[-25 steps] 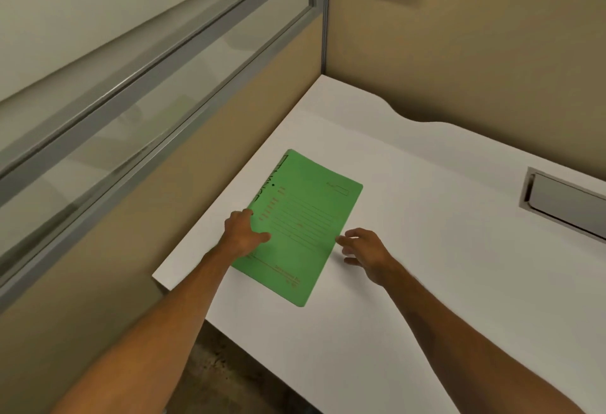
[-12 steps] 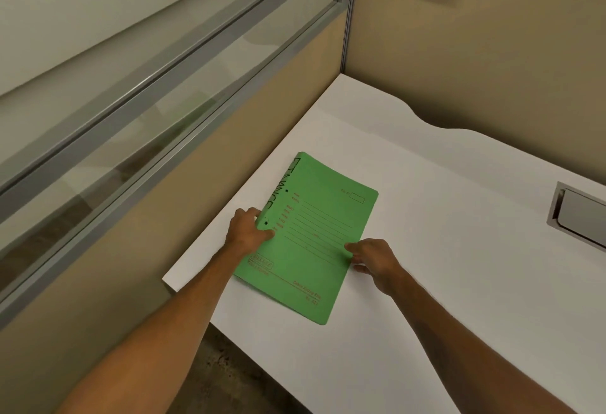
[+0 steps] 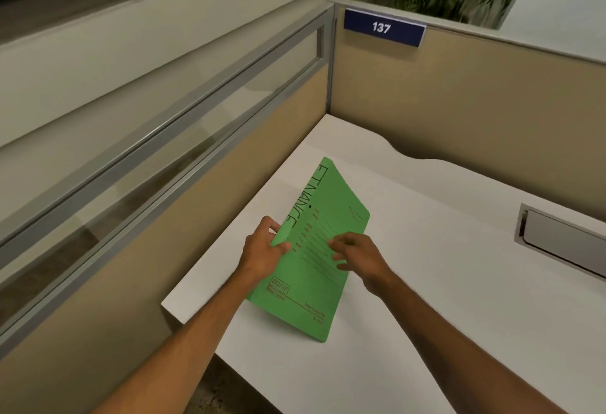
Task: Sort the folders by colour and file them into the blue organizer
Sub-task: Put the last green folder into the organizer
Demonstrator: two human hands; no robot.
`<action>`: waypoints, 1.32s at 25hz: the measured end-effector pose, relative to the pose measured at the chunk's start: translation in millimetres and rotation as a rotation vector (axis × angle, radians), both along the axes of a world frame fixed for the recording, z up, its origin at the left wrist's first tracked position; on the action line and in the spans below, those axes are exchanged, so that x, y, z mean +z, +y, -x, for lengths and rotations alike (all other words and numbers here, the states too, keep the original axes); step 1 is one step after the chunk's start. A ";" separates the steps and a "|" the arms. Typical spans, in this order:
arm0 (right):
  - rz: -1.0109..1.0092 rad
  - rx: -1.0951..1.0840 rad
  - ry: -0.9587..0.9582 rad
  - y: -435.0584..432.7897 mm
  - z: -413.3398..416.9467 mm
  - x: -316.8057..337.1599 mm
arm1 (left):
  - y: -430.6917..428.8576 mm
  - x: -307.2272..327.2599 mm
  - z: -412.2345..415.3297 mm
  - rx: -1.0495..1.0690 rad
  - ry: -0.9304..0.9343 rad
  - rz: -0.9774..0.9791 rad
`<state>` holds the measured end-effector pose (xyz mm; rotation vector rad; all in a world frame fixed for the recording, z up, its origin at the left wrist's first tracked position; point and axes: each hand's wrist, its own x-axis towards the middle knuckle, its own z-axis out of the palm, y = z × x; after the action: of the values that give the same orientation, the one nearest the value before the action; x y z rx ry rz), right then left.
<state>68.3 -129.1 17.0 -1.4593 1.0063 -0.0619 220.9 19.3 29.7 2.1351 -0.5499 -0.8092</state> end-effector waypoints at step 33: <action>1.176 -0.990 -0.149 -78.6 576.5 271.5 | -233.0 203.7 631.8 -0.793 -0.540 0.843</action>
<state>-508.3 -207.7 288.5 -1.7250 1.5775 -1.6792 -410.8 -213.7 233.4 1.2797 -1.7321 -0.2495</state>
